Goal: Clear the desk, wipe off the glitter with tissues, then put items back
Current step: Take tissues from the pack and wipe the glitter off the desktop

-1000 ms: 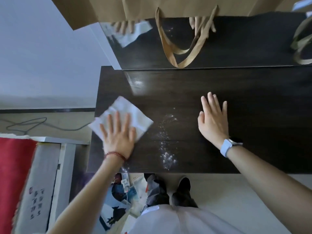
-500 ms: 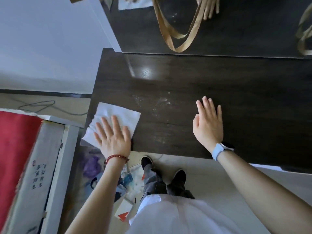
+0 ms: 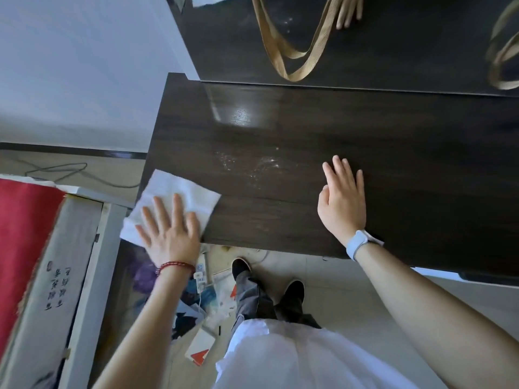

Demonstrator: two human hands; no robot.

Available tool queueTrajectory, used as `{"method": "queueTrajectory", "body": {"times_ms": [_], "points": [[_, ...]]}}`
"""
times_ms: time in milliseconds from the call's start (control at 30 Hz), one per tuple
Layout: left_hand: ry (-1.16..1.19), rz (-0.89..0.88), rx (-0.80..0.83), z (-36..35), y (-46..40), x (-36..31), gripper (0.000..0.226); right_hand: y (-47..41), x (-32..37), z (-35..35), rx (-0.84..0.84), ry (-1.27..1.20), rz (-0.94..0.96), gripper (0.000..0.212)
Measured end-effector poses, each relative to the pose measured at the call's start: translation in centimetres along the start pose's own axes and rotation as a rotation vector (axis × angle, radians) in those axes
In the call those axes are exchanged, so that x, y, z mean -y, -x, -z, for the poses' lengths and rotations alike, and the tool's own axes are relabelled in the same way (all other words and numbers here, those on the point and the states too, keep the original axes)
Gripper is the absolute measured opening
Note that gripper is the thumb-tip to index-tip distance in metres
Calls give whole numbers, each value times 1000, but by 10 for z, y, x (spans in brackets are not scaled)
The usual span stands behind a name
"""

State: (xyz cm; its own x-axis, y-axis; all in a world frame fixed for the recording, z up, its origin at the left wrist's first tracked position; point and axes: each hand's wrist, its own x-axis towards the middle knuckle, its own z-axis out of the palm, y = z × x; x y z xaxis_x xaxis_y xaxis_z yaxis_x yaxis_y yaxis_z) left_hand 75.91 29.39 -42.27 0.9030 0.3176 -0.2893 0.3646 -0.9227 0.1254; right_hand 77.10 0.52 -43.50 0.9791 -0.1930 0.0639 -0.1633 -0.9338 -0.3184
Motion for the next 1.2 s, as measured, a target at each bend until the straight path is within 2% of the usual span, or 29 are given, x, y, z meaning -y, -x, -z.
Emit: {"method": "queueTrajectory", "body": {"times_ms": [33,167,233,300,400,500,567,600,667,733,800,867,967,1033,1100,1200], "points": [[-22,-80,-6,-8,12,-19,60,0,1,0,-4,-21,-8,52],[-142,-621,6,-40,75,-100,56,-3,-2,5,83,-121,-20,51],[-182,-733,29,-38,72,-109,57,-3,-7,8,161,-90,30,52],[-195,-730,-3,-31,48,-98,60,-1,-12,9,162,15,86,53],[-120,-503,1,-16,-1,-70,63,3,-10,8,139,134,94,55],[-64,-266,31,-2,-27,-64,56,3,-8,7,150,156,84,54],[-13,-206,29,-6,-19,-82,55,2,-9,7,141,164,81,53],[-8,-259,20,-11,-8,-94,55,2,-8,7,144,167,77,53],[-63,-525,-11,-28,21,-113,58,2,-7,7,150,161,74,53],[-167,-760,27,-33,35,-117,57,2,-8,7,154,142,74,55],[-234,-819,-2,-26,15,-109,57,2,-10,8,144,123,83,56],[-156,-648,-26,-14,-21,-92,58,2,-10,8,122,115,91,54],[-38,-251,-3,7,-65,-75,55,2,-11,5,111,123,91,52],[10,-142,-18,10,-69,-86,55,1,-10,4,105,119,84,51],[13,-228,3,0,-51,-115,54,0,-9,3,93,99,81,50],[-127,-681,59,-22,-7,-157,59,1,-11,3,73,52,53,50]]}}
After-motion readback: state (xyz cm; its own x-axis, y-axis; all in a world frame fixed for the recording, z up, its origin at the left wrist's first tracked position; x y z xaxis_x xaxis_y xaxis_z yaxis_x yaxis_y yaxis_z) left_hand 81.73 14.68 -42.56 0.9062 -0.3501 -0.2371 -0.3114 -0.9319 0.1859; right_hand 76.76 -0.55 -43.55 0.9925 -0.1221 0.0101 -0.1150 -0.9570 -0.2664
